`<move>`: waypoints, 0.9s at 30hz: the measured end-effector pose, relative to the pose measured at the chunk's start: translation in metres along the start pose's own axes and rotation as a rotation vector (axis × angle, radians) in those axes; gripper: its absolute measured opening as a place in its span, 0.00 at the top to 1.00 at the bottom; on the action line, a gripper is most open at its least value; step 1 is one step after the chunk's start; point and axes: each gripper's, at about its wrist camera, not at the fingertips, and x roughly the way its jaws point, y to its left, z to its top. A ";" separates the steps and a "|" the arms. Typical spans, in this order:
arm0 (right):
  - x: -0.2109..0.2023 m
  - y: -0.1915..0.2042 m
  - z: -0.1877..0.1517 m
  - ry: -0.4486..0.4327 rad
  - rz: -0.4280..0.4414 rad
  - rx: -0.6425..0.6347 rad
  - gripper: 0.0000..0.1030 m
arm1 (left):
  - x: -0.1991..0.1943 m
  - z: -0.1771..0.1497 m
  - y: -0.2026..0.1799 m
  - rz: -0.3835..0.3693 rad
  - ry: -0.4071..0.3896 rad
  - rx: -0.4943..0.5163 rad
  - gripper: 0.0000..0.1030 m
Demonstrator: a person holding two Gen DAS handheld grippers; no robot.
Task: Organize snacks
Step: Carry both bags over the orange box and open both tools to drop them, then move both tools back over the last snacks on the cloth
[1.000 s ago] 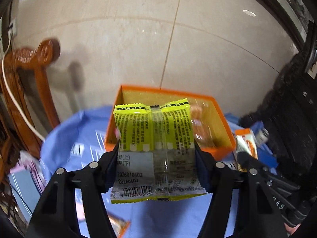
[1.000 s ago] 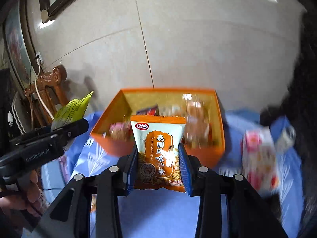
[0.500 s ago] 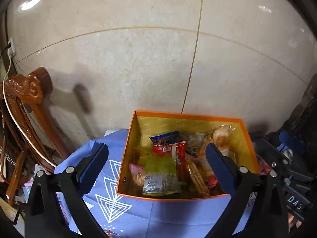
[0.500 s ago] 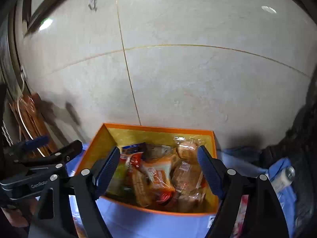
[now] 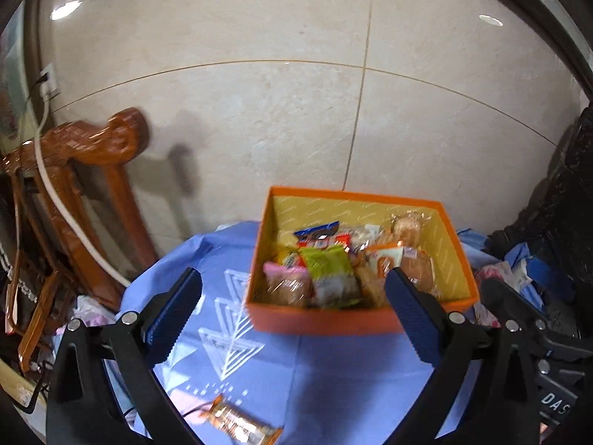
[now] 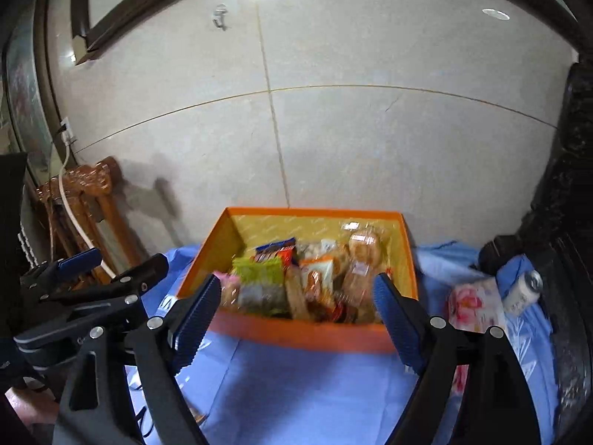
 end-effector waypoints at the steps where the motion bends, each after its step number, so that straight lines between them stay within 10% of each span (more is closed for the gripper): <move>1: -0.006 0.003 -0.008 0.004 0.003 0.003 0.15 | -0.007 -0.008 0.007 0.000 -0.006 -0.008 0.05; 16: -0.001 0.050 -0.240 0.457 0.011 0.098 0.11 | -0.072 -0.203 0.133 0.052 0.152 -0.129 0.04; 27: 0.025 0.069 -0.294 0.553 -0.034 0.152 0.13 | -0.088 -0.246 0.171 0.027 0.204 -0.111 0.04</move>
